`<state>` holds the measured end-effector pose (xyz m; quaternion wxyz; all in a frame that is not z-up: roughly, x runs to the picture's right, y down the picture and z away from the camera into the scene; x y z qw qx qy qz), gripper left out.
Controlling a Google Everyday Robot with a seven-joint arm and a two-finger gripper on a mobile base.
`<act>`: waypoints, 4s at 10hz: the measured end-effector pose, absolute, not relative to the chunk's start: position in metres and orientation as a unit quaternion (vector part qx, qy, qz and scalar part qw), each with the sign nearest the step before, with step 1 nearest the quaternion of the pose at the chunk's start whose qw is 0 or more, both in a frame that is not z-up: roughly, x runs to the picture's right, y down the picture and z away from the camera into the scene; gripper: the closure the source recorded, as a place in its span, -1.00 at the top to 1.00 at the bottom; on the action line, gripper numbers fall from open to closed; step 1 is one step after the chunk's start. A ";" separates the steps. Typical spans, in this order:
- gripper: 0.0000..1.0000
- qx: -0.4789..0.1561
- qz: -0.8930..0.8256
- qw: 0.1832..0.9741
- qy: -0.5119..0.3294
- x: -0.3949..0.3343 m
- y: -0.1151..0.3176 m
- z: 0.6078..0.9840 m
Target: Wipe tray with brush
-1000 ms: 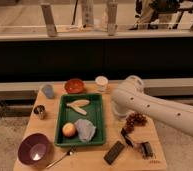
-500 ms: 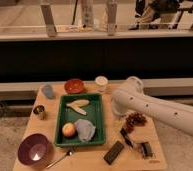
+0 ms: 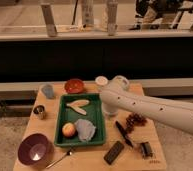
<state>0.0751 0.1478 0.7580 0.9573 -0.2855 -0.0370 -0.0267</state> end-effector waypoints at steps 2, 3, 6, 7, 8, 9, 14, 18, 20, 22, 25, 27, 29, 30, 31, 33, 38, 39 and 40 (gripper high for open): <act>0.60 -0.290 -0.017 0.956 -0.032 0.097 0.157 0.761; 0.60 -0.293 -0.010 0.956 -0.031 0.122 0.163 0.763; 0.60 -0.303 -0.004 0.952 -0.046 0.195 0.178 0.767; 0.60 -0.311 -0.010 0.948 -0.058 0.224 0.186 0.770; 0.60 -0.316 -0.015 0.946 -0.067 0.241 0.192 0.771; 0.60 -0.323 -0.024 0.942 -0.089 0.269 0.202 0.771; 0.60 -0.341 -0.059 0.925 -0.155 0.284 0.221 0.760; 0.60 -0.368 -0.071 0.912 -0.168 0.226 0.238 0.745; 0.60 -0.367 -0.076 0.914 -0.156 0.201 0.255 0.743; 0.60 -0.360 -0.081 0.918 -0.143 0.190 0.262 0.747; 0.60 -0.355 -0.075 0.924 -0.118 0.206 0.265 0.757; 0.60 -0.353 -0.068 0.927 -0.102 0.210 0.266 0.766; 0.60 -0.357 -0.063 0.928 -0.090 0.212 0.270 0.773; 0.60 -0.360 -0.064 0.926 -0.087 0.211 0.271 0.776; 0.60 -0.363 -0.064 0.926 -0.085 0.211 0.273 0.778; 0.59 -0.370 -0.061 0.924 -0.080 0.213 0.276 0.782; 0.04 -0.389 -0.055 0.918 -0.058 0.213 0.279 0.791; 0.06 -0.391 -0.056 0.917 -0.058 0.213 0.281 0.791; 0.06 -0.391 -0.056 0.917 -0.058 0.213 0.280 0.790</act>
